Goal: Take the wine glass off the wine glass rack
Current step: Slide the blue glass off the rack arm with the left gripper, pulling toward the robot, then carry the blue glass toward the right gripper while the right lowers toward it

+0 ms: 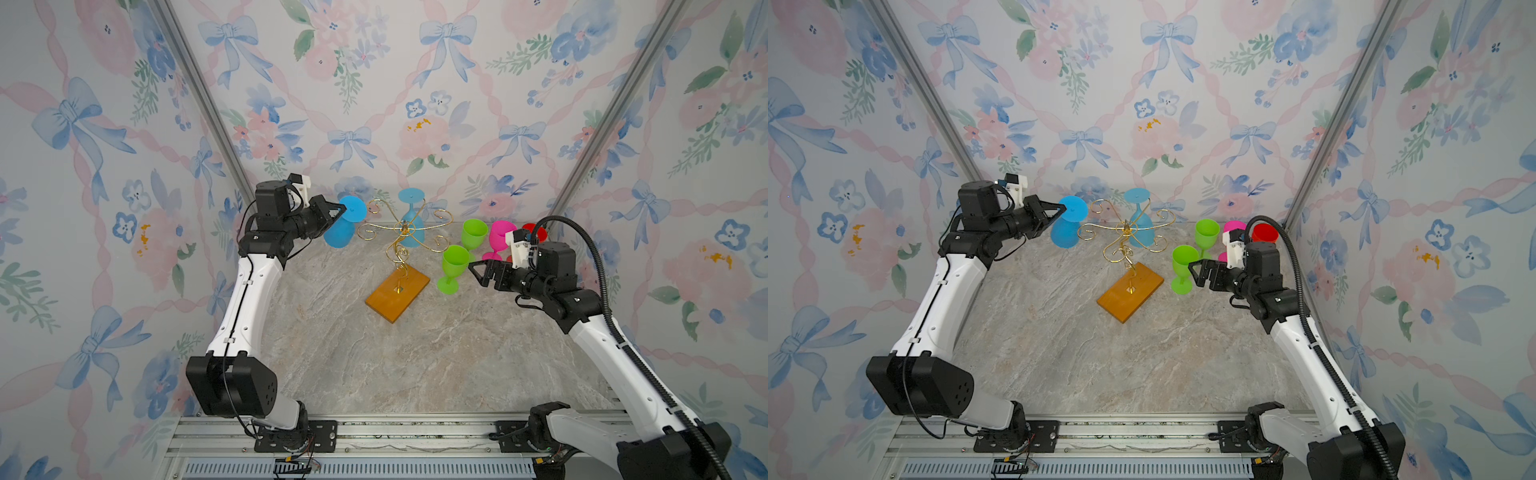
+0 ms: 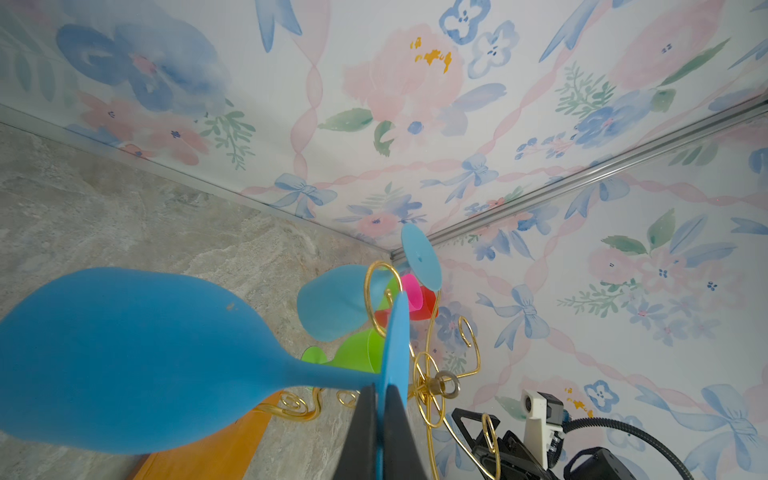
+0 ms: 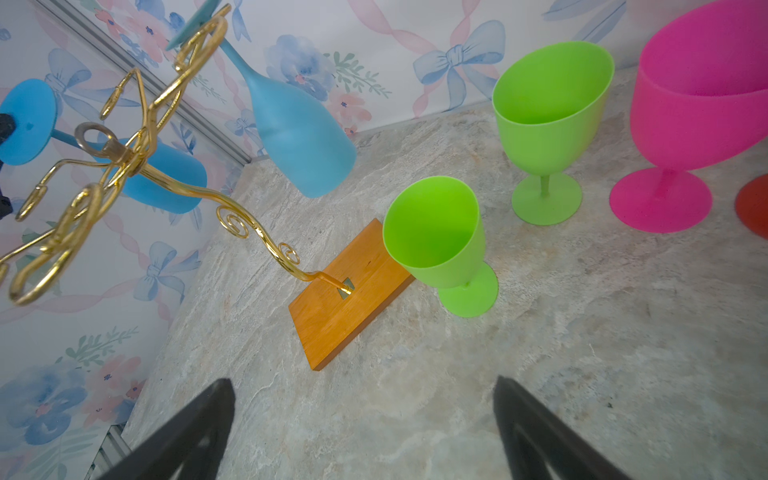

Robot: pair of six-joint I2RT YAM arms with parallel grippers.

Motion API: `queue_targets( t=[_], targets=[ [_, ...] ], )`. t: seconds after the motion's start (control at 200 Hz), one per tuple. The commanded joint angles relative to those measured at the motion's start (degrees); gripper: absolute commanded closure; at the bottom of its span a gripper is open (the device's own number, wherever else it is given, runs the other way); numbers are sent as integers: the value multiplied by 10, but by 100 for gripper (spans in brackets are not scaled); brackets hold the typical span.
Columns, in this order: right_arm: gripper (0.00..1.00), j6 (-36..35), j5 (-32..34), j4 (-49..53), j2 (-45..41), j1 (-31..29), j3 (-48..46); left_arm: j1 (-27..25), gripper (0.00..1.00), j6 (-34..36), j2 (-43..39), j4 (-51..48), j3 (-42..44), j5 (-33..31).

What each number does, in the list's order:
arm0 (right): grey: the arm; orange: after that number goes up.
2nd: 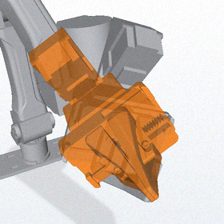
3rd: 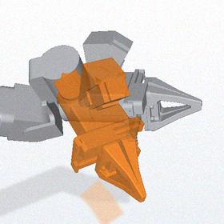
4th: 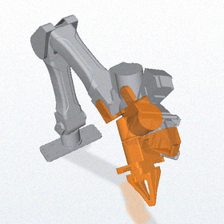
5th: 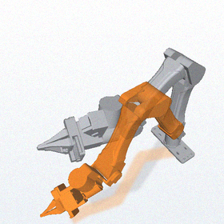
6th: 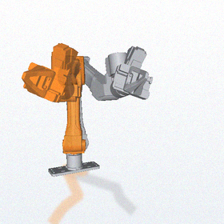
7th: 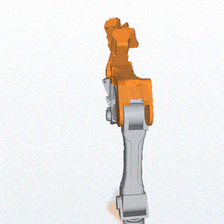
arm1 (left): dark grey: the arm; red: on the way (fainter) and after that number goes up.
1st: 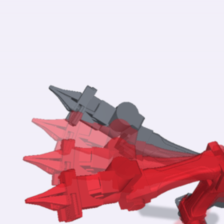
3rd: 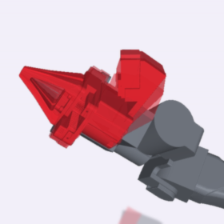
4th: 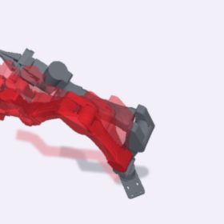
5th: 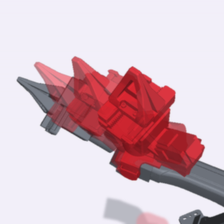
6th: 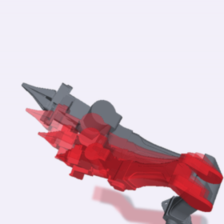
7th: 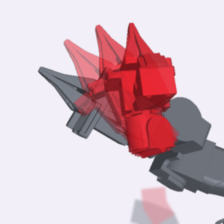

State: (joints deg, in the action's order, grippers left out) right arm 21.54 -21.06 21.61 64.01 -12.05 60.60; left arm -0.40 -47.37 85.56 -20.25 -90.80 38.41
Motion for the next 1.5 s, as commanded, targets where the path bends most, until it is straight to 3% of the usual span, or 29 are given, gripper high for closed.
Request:
queue_targets(
  t=[0.0,0.355,0.515,0.645,0.91,1.17,1.305,1.495],
  targets=[
    [1,5,-7,-9,0,3,-10,7,100,25,-17,8,19,-13],
    [1,7,-6,-8,-4,3,-8,39,100,82,-85,-7,135,-132],
    [1,11,-5,-13,-2,4,-9,29,100,143,-105,-22,194,-134],
    [1,17,-6,-22,3,3,-12,-15,100,194,-105,-79,210,-179],
    [1,28,-10,-39,14,3,-17,-115,100,205,-160,-103,289,-179],
    [1,40,-18,-60,30,3,-17,-170,100,195,-196,-108,316,-96],
    [1,47,-21,-68,36,3,-19,-223,100,216,-190,-108,312,-18],
    [1,48,-21,-69,40,3,-21,-324,100,236,-177,-108,295,-30]
  ],
)
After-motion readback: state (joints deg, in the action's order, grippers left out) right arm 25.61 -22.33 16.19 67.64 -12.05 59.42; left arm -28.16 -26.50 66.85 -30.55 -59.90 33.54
